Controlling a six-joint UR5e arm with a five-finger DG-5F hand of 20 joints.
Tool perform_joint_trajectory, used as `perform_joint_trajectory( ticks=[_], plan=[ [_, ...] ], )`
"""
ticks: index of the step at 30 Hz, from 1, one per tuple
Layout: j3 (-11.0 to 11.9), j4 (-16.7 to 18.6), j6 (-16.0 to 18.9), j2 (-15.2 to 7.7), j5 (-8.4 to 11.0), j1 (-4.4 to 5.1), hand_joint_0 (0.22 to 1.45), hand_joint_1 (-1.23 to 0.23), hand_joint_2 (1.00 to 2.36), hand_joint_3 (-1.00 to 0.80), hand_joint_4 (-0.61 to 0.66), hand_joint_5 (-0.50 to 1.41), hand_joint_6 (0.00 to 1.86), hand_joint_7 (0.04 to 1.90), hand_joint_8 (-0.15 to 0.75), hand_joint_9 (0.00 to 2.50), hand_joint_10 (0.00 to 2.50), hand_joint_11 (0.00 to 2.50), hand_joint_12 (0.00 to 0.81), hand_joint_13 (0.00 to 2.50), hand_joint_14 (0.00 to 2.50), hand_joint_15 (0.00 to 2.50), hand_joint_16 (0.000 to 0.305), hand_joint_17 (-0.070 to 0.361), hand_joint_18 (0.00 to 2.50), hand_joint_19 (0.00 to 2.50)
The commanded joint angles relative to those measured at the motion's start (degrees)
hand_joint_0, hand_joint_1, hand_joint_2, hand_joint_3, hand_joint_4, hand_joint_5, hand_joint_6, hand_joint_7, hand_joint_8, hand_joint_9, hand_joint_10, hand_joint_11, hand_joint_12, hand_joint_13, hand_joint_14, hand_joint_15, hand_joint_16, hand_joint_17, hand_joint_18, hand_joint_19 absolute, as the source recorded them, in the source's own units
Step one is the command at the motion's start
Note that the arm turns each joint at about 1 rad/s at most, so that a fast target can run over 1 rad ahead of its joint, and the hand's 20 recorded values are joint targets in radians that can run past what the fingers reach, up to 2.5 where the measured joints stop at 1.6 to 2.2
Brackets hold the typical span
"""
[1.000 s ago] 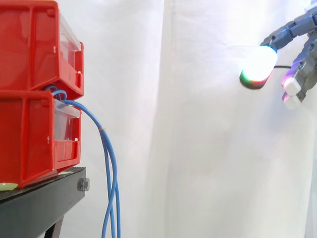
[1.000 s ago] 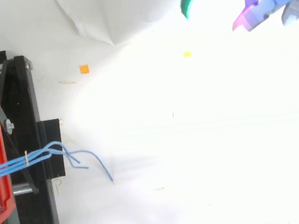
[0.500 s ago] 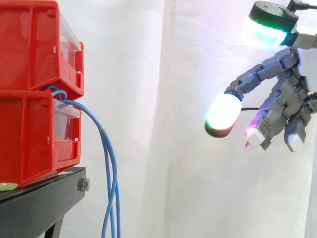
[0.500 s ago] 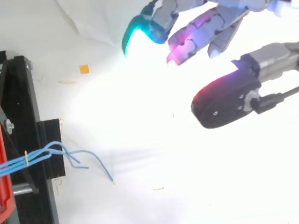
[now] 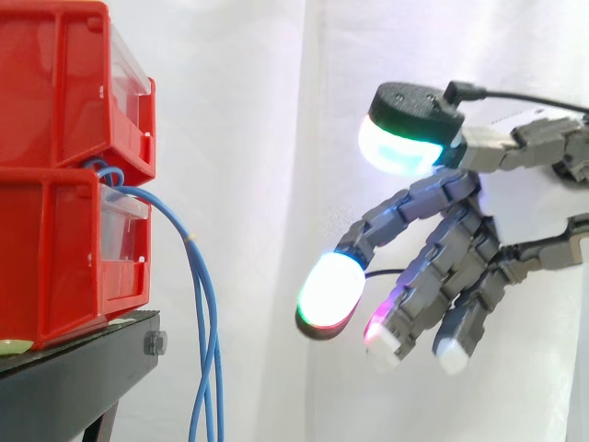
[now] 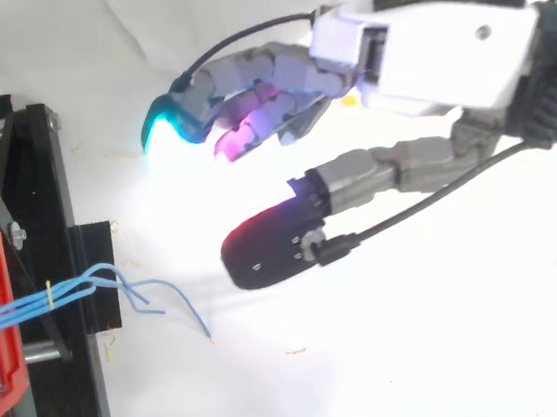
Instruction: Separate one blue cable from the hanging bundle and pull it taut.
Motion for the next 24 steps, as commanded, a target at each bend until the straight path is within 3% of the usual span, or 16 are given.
perform_joint_trajectory(
  ticks=[1,9,11,15,24],
  plan=[
    [0.18,2.35,0.01,-1.48,-0.20,0.05,0.32,-0.31,1.00,-0.50,0.15,-0.25,0.50,0.65,0.395,0.75,0.00,0.01,0.411,0.63,0.00,0.05,0.077,0.174,0.79,0.09],
    [0.18,4.64,-0.69,-1.92,0.59,0.49,0.32,-0.32,1.00,-0.50,0.15,-0.25,0.50,0.65,0.395,0.75,0.00,0.00,0.412,0.63,0.00,0.05,0.078,0.176,0.78,0.09],
    [1.59,5.43,-0.52,-3.41,1.29,0.58,0.32,-0.31,1.00,-0.50,0.15,-0.25,0.50,0.65,0.397,0.76,0.00,0.01,0.411,0.63,0.00,0.04,0.078,0.177,0.78,0.09],
    [4.84,5.87,-0.25,-6.75,0.85,0.67,0.32,-0.31,1.00,-0.50,0.15,-0.25,0.50,0.65,0.399,0.76,0.00,0.02,0.407,0.63,0.00,0.05,0.078,0.177,0.78,0.09],
    [5.28,6.13,-0.08,-6.93,1.20,1.02,0.32,-0.31,1.00,-0.50,0.15,-0.25,0.50,0.65,0.397,0.77,0.00,0.01,0.410,0.63,0.00,0.05,0.079,0.177,0.79,0.10]
  ],
)
